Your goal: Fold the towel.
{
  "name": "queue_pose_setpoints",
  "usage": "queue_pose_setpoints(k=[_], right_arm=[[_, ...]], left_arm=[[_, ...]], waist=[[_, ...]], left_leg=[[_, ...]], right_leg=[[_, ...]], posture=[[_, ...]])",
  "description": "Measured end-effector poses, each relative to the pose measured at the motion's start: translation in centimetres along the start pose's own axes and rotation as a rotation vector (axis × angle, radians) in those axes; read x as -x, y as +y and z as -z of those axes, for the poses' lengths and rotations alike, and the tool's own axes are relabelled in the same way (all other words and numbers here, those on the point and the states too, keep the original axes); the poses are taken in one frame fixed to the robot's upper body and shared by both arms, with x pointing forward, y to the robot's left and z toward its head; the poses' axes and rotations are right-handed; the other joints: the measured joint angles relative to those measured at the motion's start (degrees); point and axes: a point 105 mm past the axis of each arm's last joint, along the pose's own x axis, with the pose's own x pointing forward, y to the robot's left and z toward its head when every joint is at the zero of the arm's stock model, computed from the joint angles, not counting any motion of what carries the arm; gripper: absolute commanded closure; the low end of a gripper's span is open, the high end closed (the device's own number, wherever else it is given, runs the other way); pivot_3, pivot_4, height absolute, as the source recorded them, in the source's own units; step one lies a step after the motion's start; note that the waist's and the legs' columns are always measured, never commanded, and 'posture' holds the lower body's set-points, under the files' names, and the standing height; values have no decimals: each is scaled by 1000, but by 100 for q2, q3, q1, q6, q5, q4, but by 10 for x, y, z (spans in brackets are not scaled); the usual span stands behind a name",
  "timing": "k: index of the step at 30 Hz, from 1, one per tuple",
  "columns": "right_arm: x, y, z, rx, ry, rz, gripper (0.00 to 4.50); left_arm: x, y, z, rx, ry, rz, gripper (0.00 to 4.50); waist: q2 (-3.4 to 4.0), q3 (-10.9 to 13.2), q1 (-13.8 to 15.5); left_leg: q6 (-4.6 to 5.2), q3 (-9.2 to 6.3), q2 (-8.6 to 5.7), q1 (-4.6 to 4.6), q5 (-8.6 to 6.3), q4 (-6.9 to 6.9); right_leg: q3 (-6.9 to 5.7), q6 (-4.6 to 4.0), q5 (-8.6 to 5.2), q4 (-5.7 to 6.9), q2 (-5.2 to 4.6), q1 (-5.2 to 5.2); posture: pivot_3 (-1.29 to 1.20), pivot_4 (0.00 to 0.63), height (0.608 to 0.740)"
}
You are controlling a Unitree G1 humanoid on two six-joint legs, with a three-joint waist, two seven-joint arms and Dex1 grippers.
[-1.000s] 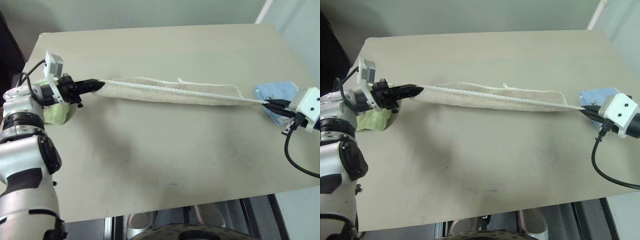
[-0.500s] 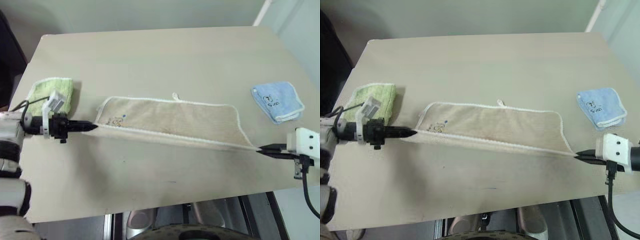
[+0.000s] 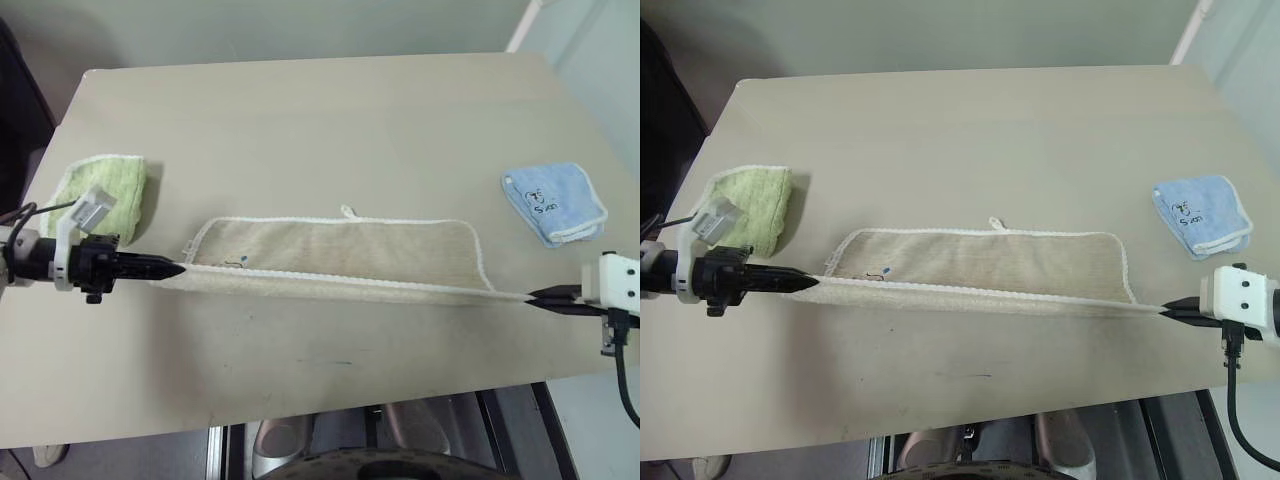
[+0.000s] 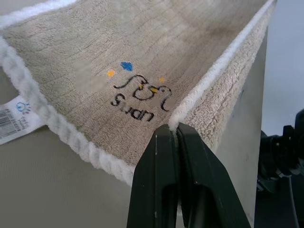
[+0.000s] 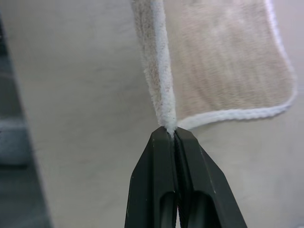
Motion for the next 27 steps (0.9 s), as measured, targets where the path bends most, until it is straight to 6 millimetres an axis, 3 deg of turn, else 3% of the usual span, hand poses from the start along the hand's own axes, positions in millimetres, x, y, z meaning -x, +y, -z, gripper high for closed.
queue_pose_setpoints(k=[6, 14, 19, 27], right_arm=[[-12, -17, -7, 3, -64, 59, 4500], [-28, -47, -4, -22, -109, 165, 4500], [-40, -70, 4, -29, -109, 257, 4500], [-58, -84, 11, -32, -117, 310, 4500]], left_arm=[[6, 13, -6, 5, -26, -62, 4446], [-6, 39, -23, -6, -128, -123, 4446], [-24, 52, -27, -34, -163, -143, 4446], [-36, 68, -32, -88, -184, -232, 4446]], waist=[[1, 0, 6], [-1, -1, 14], [-1, 0, 9], [-1, 0, 10]], left_leg=[[-4, -1, 1, -1, 0, -4], [0, -1, 2, 0, 4, 2], [5, -1, 2, -1, 9, 3], [14, 1, 3, -2, 17, 2]], right_leg=[[0, -3, -3, 3, 1, -4], [-2, 0, 4, 5, 1, 0], [-2, 18, 22, -5, 1, 2], [-4, 49, 43, -23, -3, 13]], posture=[[0, 150, 740], [0, 150, 740], [0, 150, 740], [0, 150, 740]])
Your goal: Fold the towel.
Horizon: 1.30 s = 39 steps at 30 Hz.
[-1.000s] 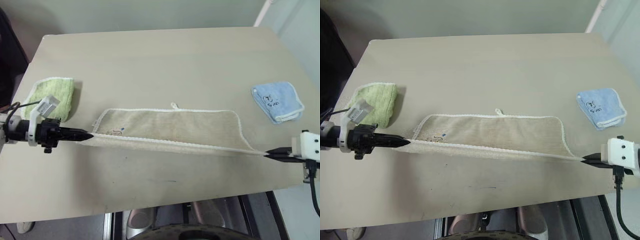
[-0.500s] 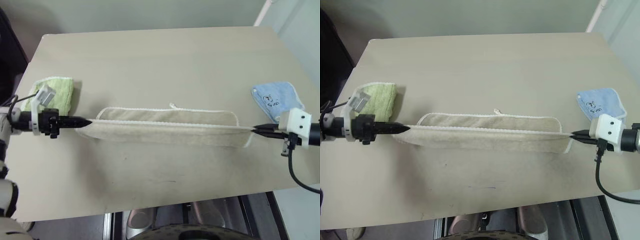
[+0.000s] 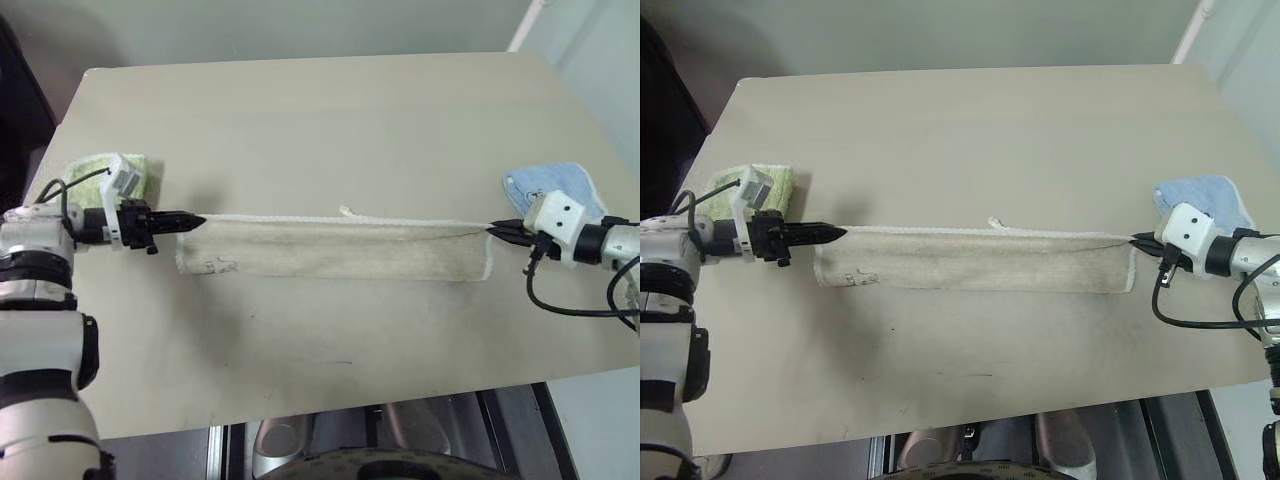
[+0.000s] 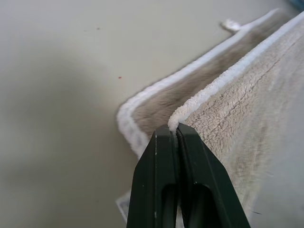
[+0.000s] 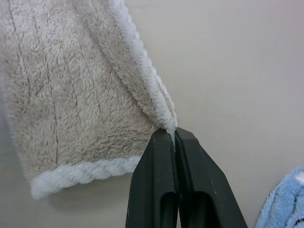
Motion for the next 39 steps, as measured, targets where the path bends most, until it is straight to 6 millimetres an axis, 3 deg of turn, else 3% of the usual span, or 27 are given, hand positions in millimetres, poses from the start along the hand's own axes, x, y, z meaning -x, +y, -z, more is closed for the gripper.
queue_pose_setpoints(k=[10, 19, 23, 33, 39], right_arm=[[-15, 2, 11, -33, 7, 14, 4500], [-22, -3, 12, -49, 2, 54, 4500], [-24, -3, 10, -65, -8, 61, 3503], [-22, -6, 5, -92, -41, 78, 69], [-14, -18, 4, -163, -62, 143, 25]], left_arm=[[-18, 11, 1, -87, -18, -105, 4446], [-22, 12, -2, -98, -72, -113, 4446], [-19, 13, -2, -81, -86, -120, 3448], [-12, 16, 1, -33, -116, -142, 10], [-8, 22, -9, -29, -208, -207, 0]], waist=[[0, 0, 4], [0, 0, -11], [0, 0, -14], [0, 0, -11], [1, 0, -12]], left_leg=[[8, 2, 0, 0, 8, 1], [11, 2, 0, 0, 12, 0], [11, 3, 0, 0, 13, 0], [11, 3, 0, 0, 13, -1], [10, 4, 0, 0, 13, -1]], right_leg=[[-1, -2, 2, -3, -3, 6], [-1, -9, 6, -3, -3, 5], [-1, -12, 5, -4, -3, 5], [-1, -17, 3, -4, -3, 5], [0, -19, 3, -4, -3, 4]], posture=[[0, 150, 740], [0, 150, 740], [0, 150, 740], [0, 150, 740], [0, 150, 740]])
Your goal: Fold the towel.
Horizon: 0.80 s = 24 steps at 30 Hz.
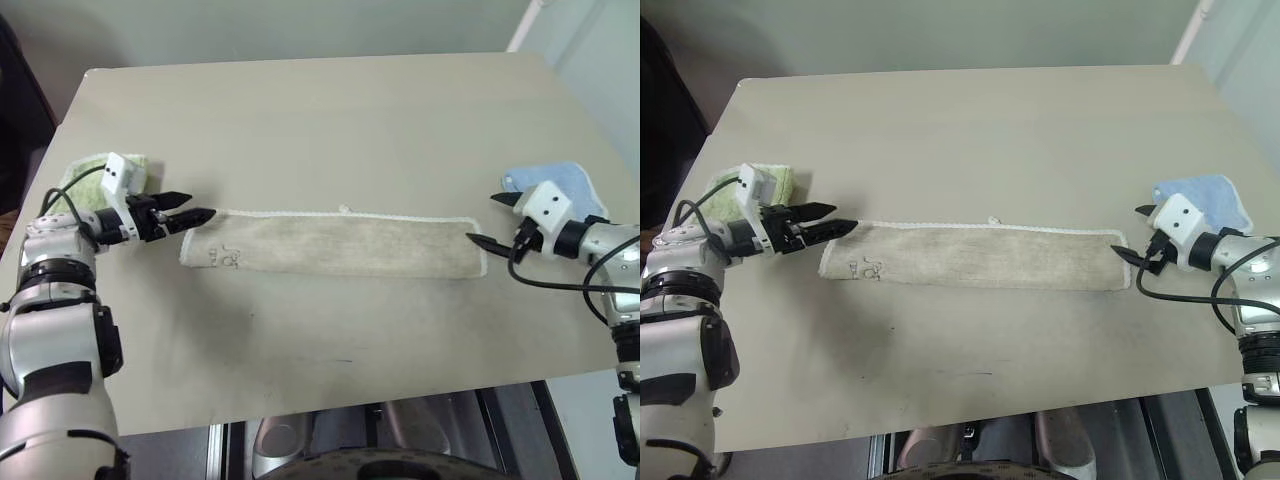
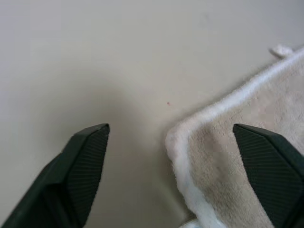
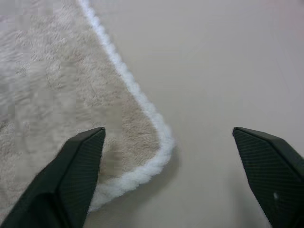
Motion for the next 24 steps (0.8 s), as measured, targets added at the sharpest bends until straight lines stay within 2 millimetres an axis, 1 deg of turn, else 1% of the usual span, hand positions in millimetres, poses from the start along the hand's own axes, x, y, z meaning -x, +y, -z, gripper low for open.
queue_pose_setpoints(k=[3, 5, 6, 10, 14, 15, 17, 19, 20, 22, 24], right_arm=[[7, -10, -10, -107, -49, 45, 25], [14, -12, -19, -202, -93, 56, 25], [21, -11, -22, -281, -113, 63, 25], [36, 2, -22, -583, -124, 55, 25], [45, 17, -32, -837, -178, 10, 25], [47, 22, -33, -895, -197, -5, 25], [50, 38, -31, -1057, -211, -60, 25], [51, 47, -29, -1141, -196, -87, 25], [52, 50, -30, -1169, -193, -97, 25], [54, 60, -31, -1235, -203, -138, 25], [53, 82, -27, -1356, -200, -211, 25]], left_arm=[[2, 4, -17, 15, -109, -32, 0], [6, 6, -29, 23, -177, -37, 0], [7, 5, -34, 20, -202, -26, 0], [12, -2, -49, 0, -245, 48, 0], [10, -22, -59, -71, -229, 203, 0], [11, -28, -56, -85, -214, 242, 0], [11, -43, -42, -79, -175, 340, 0], [9, -51, -27, -35, -147, 380, 0], [9, -56, -23, -25, -140, 400, 0], [7, -73, -23, -36, -141, 460, 0], [3, -97, -16, -60, -128, 546, 0]], waist=[[0, 0, 2], [0, 0, 7], [0, 0, 14], [-1, 0, 34], [-1, 0, 32], [-1, 0, 29], [0, 0, 21], [-2, 1, 7], [-4, 2, 3], [-7, 1, 4], [-5, 0, 21]], left_leg=[[-3, 1, -1, -2, 2, -1], [-4, 2, -1, -1, 2, -3], [-4, 3, -1, -2, 3, -4], [-10, 5, -4, -4, 5, -4], [-7, 4, -9, -4, 3, -5], [-7, 5, -9, -3, 3, -5], [-7, 6, -11, 0, 3, -7], [-7, 7, -10, -4, 1, -6], [-6, 6, -9, -5, 1, -6], [-4, 3, -7, -3, -2, -7], [0, 1, -8, -1, -6, -9]], right_leg=[[-1, -1, -1, 0, 0, -1], [-1, -4, -5, -1, 0, -1], [-2, -4, -8, 0, 0, -1], [0, -1, -22, -1, 1, 2], [4, 2, -21, -1, 0, -1], [6, 2, -22, -1, 0, -1], [6, 6, -31, 3, 1, -2], [10, 7, -29, 4, 1, -9], [10, 6, -26, 3, 1, -11], [6, 6, -30, 4, 2, -4], [8, 17, -42, 3, 3, 4]], posture=[[0, 150, 740], [0, 150, 740], [0, 150, 740], [0, 150, 740], [0, 150, 740], [0, 150, 740], [0, 150, 740], [0, 150, 740], [0, 150, 740], [0, 150, 740], [0, 150, 740]])
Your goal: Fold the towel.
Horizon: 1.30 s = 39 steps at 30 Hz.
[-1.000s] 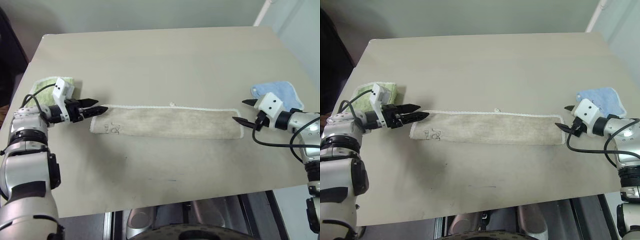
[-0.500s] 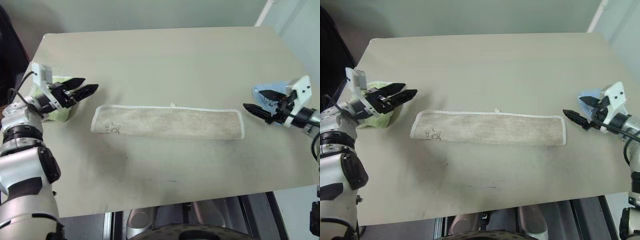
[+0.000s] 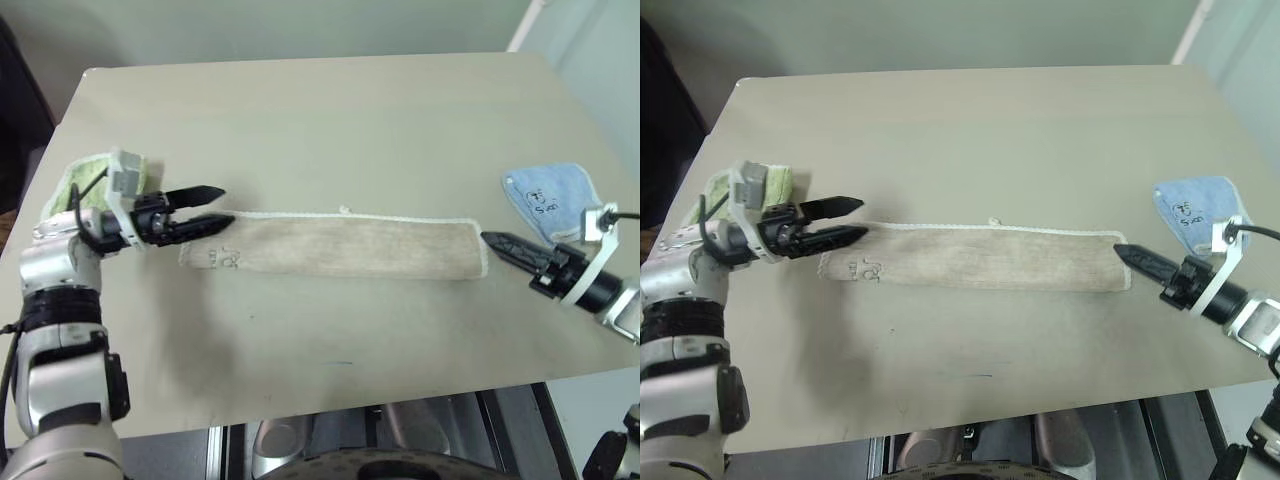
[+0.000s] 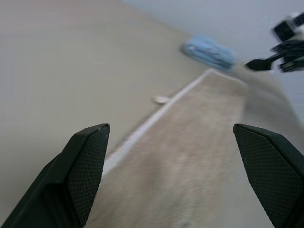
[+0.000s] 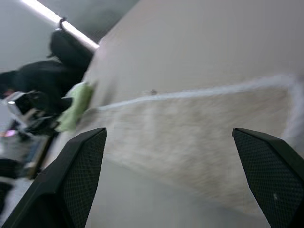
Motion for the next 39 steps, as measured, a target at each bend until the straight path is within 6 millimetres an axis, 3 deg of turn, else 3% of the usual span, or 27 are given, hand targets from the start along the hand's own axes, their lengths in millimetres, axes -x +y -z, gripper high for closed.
queue_pose_setpoints(k=[4, 11, 19, 31, 39], right_arm=[[1, -2, 31, -190, 22, -11, 25], [-5, -3, 53, -329, 4, 54, 25], [-12, -29, 37, -398, -98, 196, 25], [-17, -37, 23, -415, -141, 246, 25], [-19, -45, 10, -413, -176, 257, 25]], left_arm=[[-23, -23, 20, 47, 8, 78, 0], [-43, -39, 22, 43, 3, 112, 0], [-52, -42, 29, 54, 14, 129, 0], [-64, -49, 42, 84, -5, 147, 0], [-65, -47, 40, 54, -14, 132, 0]], waist=[[3, 1, 33], [1, -1, 12], [1, -1, 12], [-16, -13, 12], [-16, -13, 20]], left_leg=[[-2, -3, -1, -1, -6, 4], [-5, -4, 0, 7, -11, 6], [-2, -6, 1, 3, -18, 8], [2, -7, -1, 6, -20, 19], [2, -9, -2, 2, -24, 17]], right_leg=[[5, 51, -35, 3, -2, 1], [4, 55, -30, 1, -2, 7], [6, 56, -23, -6, -2, 4], [7, 62, -12, -20, -5, 20], [6, 64, -14, -28, -5, 20]], posture=[[0, 150, 740], [0, 150, 740], [0, 150, 740], [0, 150, 740], [0, 150, 740]])
